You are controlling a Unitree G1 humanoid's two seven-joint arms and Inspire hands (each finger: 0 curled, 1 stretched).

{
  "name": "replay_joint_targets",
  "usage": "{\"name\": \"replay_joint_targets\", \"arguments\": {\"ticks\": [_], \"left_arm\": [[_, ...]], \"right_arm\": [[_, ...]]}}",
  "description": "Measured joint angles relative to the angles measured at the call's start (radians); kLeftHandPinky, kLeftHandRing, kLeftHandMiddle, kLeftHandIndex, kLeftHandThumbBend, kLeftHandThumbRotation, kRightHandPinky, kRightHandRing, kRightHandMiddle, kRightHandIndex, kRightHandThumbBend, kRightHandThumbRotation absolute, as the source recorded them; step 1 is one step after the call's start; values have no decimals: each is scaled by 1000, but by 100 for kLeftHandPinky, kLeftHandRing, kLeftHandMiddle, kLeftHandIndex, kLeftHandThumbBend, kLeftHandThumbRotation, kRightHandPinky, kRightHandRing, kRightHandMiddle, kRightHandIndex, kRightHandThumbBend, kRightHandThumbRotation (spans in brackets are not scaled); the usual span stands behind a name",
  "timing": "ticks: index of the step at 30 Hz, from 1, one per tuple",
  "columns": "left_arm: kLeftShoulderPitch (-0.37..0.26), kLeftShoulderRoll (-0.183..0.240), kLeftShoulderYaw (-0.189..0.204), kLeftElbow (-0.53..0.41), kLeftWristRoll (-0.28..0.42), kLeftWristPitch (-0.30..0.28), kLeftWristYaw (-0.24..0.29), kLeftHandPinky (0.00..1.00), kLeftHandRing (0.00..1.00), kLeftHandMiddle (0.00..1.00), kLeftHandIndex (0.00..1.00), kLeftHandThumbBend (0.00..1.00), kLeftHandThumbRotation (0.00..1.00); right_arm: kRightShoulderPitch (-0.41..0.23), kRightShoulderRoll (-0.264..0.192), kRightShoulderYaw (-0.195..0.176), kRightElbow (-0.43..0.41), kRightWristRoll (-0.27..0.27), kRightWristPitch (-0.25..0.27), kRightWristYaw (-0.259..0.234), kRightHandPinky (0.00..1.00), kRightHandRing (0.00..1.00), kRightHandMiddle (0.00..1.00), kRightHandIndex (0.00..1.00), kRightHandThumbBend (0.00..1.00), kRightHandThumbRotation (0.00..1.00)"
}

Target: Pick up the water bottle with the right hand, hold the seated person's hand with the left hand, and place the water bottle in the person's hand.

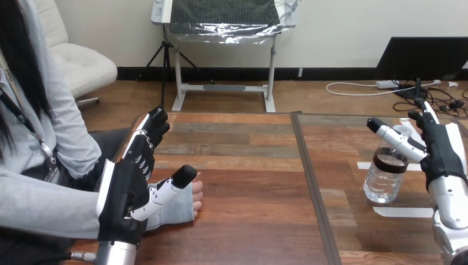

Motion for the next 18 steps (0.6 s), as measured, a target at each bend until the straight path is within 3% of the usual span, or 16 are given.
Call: {"name": "replay_joint_targets", "arguments": {"ticks": [9, 18], "left_arm": [[0, 0, 0, 0, 2, -5, 2, 93, 91, 92, 90, 100, 51], [1, 0, -1, 0, -3, -5, -9, 94, 91, 92, 90, 100, 50]], "right_arm": [[0, 8, 1, 0, -13, 9, -12, 91, 93, 92, 97, 100, 53], [0, 21, 6, 0, -39, 33, -16, 92, 93, 92, 97, 100, 55]]}}
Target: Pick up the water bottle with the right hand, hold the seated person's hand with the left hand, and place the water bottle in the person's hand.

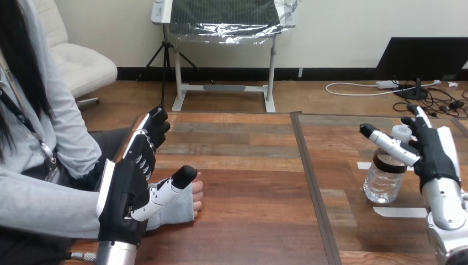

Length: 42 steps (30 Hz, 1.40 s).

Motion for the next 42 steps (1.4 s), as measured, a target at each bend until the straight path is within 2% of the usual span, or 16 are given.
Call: {"name": "replay_joint_targets", "arguments": {"ticks": [11, 26, 42], "left_arm": [[1, 0, 0, -1, -7, 0, -11, 95, 92, 92, 90, 100, 51], [4, 0, 0, -7, -25, 0, -23, 97, 92, 92, 90, 100, 50], [21, 1, 1, -14, -28, -9, -25, 94, 90, 91, 90, 100, 52]], "right_arm": [[1, 15, 2, 0, -25, 25, -9, 94, 94, 91, 98, 100, 56], [17, 36, -2, 0, -31, 51, -4, 93, 92, 91, 97, 100, 55], [32, 48, -8, 3, -30, 81, 17, 93, 95, 92, 98, 100, 50]]}}
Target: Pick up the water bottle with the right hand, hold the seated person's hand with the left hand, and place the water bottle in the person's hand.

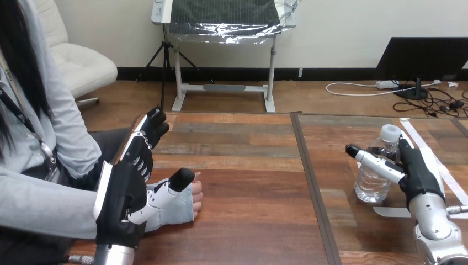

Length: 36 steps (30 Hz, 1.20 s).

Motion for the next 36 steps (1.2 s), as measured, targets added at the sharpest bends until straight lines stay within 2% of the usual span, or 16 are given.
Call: {"name": "replay_joint_targets", "arguments": {"ticks": [16, 36], "left_arm": [[30, 2, 2, -29, -1, -5, 3, 90, 89, 91, 89, 100, 54], [66, 8, 2, -101, -18, -2, -1, 85, 89, 90, 88, 100, 52]], "right_arm": [[5, 21, 0, 0, -3, 39, 0, 90, 93, 94, 98, 100, 48], [5, 43, 0, 1, -4, 54, -6, 89, 92, 92, 96, 100, 43]]}}
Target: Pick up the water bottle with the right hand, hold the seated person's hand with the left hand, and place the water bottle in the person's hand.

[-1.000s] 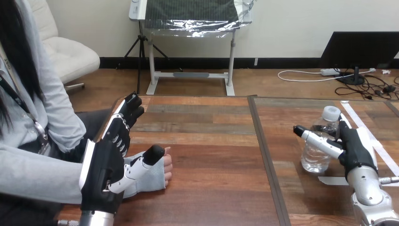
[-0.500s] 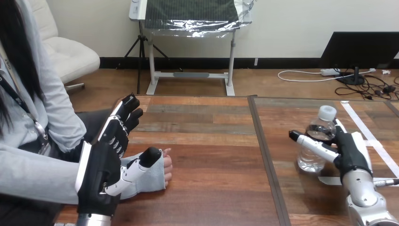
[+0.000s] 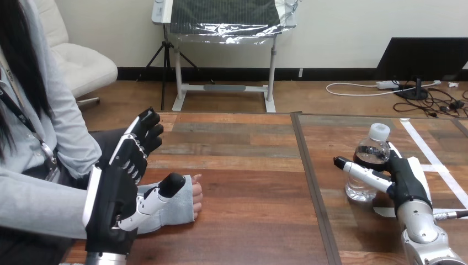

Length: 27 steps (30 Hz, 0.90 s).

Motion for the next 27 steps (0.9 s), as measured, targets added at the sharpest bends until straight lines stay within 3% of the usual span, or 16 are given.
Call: {"name": "replay_joint_targets", "arguments": {"ticks": [13, 27], "left_arm": [[11, 1, -1, -18, -26, 6, -16, 83, 89, 90, 88, 100, 51], [23, 1, -2, -18, -65, 12, -52, 83, 89, 90, 88, 100, 49]], "right_arm": [[0, 12, -14, 0, 6, 2, -15, 80, 88, 89, 92, 100, 33], [0, 43, -82, 0, 61, 3, -51, 58, 68, 73, 78, 99, 5]]}}
